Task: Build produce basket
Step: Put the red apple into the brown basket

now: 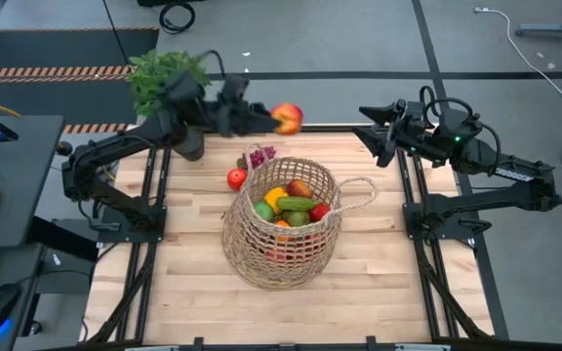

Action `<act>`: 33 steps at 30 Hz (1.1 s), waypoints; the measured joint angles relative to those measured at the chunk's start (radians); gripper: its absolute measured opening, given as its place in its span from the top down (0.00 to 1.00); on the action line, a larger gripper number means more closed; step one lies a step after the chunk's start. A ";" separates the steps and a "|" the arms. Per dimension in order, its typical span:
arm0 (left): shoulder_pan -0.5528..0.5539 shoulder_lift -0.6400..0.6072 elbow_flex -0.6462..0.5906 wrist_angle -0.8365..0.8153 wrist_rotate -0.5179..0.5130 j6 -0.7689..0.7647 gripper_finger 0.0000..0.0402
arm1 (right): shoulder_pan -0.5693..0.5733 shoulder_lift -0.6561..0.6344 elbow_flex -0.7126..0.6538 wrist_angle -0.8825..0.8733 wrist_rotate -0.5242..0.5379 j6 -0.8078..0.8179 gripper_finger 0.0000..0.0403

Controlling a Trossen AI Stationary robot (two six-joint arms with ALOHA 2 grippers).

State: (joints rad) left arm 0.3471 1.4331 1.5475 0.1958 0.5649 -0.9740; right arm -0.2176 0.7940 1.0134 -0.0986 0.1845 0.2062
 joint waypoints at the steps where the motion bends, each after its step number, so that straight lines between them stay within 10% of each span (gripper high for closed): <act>1: -0.013 0.001 0.000 -0.063 -0.028 0.041 0.35 | -0.001 0.000 0.000 0.000 0.003 0.001 0.13; 13: -0.144 0.059 0.050 -0.416 -0.173 0.317 0.36 | -0.002 -0.001 0.000 0.108 0.006 -0.054 0.13; 26: -0.230 0.436 0.661 -1.246 -0.469 0.681 0.36 | -0.002 -0.001 0.000 0.169 0.007 -0.124 0.13; 33: -0.219 0.595 0.750 -1.404 -0.500 0.757 0.36 | -0.002 -0.001 0.000 0.167 0.006 -0.120 0.13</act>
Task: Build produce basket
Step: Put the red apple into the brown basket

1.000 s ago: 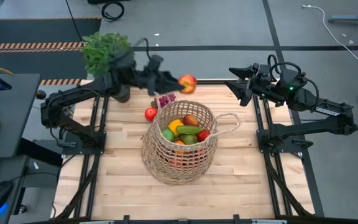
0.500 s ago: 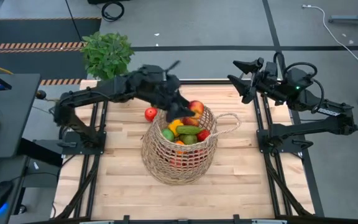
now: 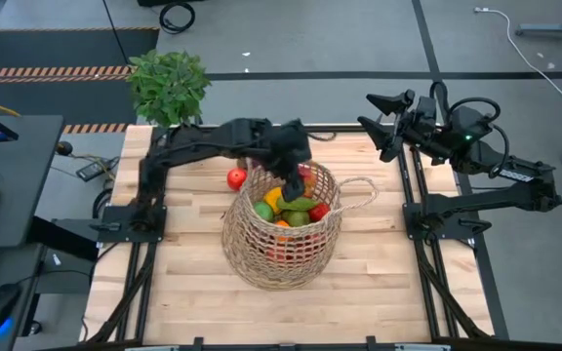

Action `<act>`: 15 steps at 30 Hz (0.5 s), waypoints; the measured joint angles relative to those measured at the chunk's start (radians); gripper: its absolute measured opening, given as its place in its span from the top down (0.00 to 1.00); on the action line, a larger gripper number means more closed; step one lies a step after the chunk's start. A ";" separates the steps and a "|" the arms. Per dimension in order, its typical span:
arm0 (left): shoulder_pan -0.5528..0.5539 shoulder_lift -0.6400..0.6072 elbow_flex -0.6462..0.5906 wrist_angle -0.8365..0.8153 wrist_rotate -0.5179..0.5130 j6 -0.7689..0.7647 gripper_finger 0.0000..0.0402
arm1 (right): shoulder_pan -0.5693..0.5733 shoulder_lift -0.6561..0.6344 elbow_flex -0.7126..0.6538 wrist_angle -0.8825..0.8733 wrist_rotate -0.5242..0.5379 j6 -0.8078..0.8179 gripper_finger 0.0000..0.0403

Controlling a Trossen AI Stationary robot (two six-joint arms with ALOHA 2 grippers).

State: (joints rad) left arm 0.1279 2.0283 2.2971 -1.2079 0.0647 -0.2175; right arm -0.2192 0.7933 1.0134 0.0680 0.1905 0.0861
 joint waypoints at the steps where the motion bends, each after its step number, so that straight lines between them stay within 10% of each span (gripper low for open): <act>1: -0.003 0.018 0.001 -0.004 -0.014 0.022 0.36 | 0.000 0.000 0.000 -0.001 0.000 0.002 0.13; 15: -0.050 0.220 0.001 -0.122 -0.143 0.325 0.28 | 0.004 0.001 0.000 -0.035 -0.004 0.076 0.13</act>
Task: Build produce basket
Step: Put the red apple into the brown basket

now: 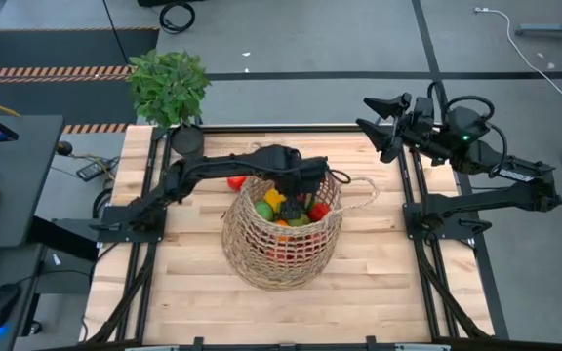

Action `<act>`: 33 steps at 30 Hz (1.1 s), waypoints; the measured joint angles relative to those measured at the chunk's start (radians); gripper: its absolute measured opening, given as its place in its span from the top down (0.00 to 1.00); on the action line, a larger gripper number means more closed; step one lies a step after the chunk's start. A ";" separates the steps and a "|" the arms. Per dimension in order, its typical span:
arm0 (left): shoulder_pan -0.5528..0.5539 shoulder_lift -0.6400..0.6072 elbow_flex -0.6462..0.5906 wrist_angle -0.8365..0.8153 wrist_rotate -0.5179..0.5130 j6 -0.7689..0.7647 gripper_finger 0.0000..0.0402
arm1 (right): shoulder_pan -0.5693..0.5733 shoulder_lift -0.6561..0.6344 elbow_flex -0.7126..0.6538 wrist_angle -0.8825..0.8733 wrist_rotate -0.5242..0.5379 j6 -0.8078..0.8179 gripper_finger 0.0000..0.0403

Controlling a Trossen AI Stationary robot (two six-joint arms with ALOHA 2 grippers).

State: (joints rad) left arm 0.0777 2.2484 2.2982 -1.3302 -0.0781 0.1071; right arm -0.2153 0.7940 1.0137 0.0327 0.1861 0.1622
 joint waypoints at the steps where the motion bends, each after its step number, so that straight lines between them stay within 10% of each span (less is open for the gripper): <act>1: -0.004 0.007 0.000 -0.003 0.002 -0.005 0.25 | 0.000 0.000 0.000 -0.008 -0.004 0.003 0.13; 8: -0.014 0.008 -0.001 -0.006 0.010 -0.071 0.03 | 0.000 0.000 0.000 -0.019 -0.013 0.002 0.13; 33: 0.073 -0.276 0.053 0.051 -0.004 -0.188 0.01 | -0.001 0.006 0.000 -0.004 -0.015 0.006 0.13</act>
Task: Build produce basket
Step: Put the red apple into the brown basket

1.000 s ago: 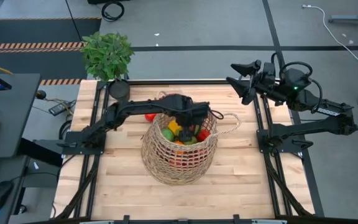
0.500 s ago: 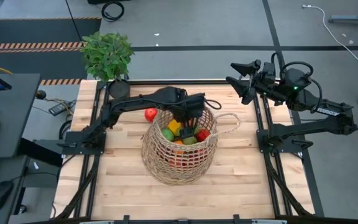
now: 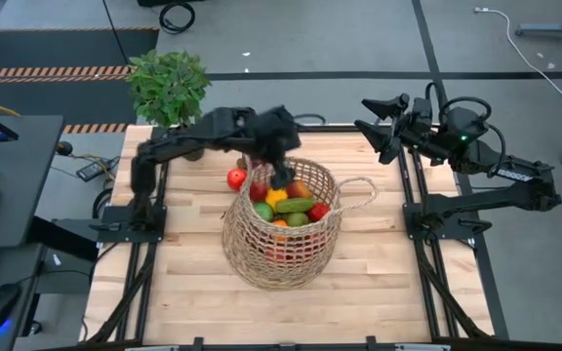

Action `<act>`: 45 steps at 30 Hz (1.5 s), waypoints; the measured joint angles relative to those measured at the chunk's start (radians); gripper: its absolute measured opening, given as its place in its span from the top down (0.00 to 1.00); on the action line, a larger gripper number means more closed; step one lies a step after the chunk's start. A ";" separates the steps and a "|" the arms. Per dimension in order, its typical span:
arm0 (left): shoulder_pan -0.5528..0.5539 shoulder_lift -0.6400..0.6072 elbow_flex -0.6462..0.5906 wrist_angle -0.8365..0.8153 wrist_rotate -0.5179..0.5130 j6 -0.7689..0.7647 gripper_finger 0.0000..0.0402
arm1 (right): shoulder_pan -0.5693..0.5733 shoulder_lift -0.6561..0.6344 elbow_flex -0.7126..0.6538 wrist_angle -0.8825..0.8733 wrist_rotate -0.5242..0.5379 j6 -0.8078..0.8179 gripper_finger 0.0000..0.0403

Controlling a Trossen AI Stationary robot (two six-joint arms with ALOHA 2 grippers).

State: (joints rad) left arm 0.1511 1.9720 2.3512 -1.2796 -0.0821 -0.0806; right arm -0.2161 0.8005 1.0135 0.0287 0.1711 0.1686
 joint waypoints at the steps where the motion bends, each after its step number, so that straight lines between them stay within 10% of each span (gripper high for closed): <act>1: 0.001 -0.016 -0.001 0.000 -0.013 0.008 0.01 | 0.000 0.000 0.000 0.000 0.000 0.007 0.13; 23: -0.076 -0.380 -0.052 -0.288 -0.111 -0.131 0.01 | 0.039 0.022 0.000 -0.022 -0.011 0.054 0.13; 45: -0.268 -0.962 -1.395 0.164 -0.303 -0.698 0.01 | 0.059 0.005 0.000 -0.029 -0.042 0.107 0.13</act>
State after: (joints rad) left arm -0.1165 1.0096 0.9566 -1.1158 -0.3856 -0.7785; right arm -0.1574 0.8059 1.0138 -0.0006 0.1287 0.2760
